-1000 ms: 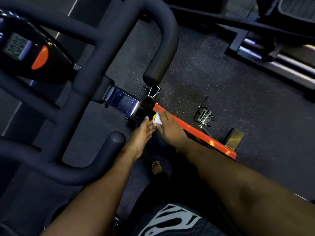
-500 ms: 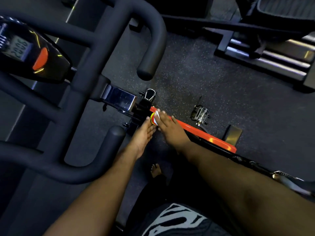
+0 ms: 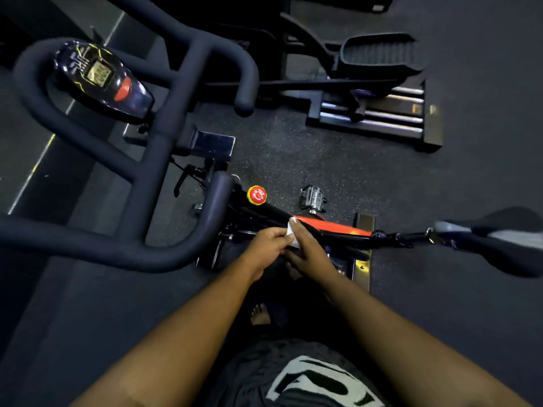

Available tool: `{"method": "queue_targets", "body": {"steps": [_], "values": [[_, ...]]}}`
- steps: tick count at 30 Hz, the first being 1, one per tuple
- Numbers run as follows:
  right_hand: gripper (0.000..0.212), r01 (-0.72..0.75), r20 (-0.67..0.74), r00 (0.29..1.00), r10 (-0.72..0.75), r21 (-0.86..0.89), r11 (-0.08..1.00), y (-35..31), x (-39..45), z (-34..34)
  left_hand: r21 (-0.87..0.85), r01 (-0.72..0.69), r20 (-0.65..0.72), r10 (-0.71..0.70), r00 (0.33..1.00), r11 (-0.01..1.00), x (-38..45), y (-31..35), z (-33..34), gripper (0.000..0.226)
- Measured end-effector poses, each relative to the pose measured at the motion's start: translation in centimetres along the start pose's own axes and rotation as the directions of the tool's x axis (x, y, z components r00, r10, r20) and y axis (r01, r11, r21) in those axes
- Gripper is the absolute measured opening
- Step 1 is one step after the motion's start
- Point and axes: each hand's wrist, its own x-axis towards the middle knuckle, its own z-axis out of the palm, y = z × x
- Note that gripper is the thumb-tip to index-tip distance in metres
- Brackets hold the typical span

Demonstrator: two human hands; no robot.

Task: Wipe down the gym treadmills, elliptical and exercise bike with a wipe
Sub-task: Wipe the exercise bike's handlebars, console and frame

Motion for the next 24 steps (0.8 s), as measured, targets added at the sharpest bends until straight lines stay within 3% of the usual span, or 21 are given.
{"method": "queue_targets", "body": {"steps": [2, 5, 9, 11, 15, 20, 24], "values": [[0.080, -0.044, -0.088, 0.995, 0.051, 0.083, 0.996, -0.3, -2.5, -0.2, 0.040, -0.011, 0.011, 0.010, 1.000, 0.999, -1.1, -0.6, 0.4, 0.015], [0.078, -0.161, -0.111, 0.974, 0.196, 0.265, 0.951, -1.0, -4.7, -1.3, 0.097, -0.012, 0.007, 0.012, 1.000, 0.995, -1.8, -0.9, 1.2, 0.018], [0.069, -0.249, -0.119, 0.910, 0.397, 0.609, 0.753, -1.7, -7.5, -3.5, 0.220, -0.049, 0.038, 0.042, 0.998, 0.974, -2.6, -0.5, 3.4, 0.022], [0.047, -0.285, -0.114, 0.883, 0.455, 0.641, 0.713, -1.4, -8.6, -4.6, 0.265, -0.065, 0.055, 0.052, 0.997, 0.962, -2.3, -0.3, 4.7, 0.024], [0.014, -0.328, -0.154, 0.857, 0.491, 0.573, 0.751, 0.3, -10.4, -6.6, 0.313, -0.103, 0.069, 0.086, 0.994, 0.944, -1.2, -0.3, 7.2, 0.016], [0.016, -0.324, -0.201, 0.797, 0.569, 0.652, 0.685, 2.6, -11.8, -9.9, 0.368, -0.132, 0.145, 0.083, 0.986, 0.920, 0.3, -1.0, 11.1, 0.008], [0.037, -0.289, -0.154, 0.801, 0.578, 0.747, 0.599, 5.5, -12.3, -12.3, 0.429, -0.118, 0.144, 0.061, 0.988, 0.895, 2.5, -1.2, 14.2, 0.013]]}}
